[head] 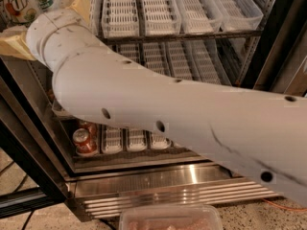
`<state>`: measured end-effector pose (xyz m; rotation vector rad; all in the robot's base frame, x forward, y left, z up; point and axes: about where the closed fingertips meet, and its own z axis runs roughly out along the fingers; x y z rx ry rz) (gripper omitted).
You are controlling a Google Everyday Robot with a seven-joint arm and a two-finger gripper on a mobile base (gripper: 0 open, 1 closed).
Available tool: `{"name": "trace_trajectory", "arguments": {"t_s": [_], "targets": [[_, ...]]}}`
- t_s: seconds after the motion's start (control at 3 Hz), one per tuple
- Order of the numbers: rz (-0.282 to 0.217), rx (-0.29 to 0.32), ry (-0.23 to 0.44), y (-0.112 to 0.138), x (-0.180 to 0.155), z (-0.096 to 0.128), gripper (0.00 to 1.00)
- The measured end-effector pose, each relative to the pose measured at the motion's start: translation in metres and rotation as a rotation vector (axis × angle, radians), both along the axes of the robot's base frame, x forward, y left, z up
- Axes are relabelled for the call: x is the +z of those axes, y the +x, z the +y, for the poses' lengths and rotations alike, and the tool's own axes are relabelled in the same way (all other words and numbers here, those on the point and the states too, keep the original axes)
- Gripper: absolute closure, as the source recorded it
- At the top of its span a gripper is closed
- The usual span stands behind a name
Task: Pick 7up can from top shelf of fridge
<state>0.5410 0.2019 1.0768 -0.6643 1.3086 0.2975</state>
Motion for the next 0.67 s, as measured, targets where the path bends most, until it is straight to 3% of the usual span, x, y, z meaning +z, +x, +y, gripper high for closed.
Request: {"name": "trace_trajectory", "arguments": {"t_s": [0.33,0.67], "targets": [[0.008,-0.03,0.022,-0.0014,-0.0027,0.0038,0.1],[-0.001,-0.066,0.042,-0.0033,-0.0012,0.0132,0.09]]}}
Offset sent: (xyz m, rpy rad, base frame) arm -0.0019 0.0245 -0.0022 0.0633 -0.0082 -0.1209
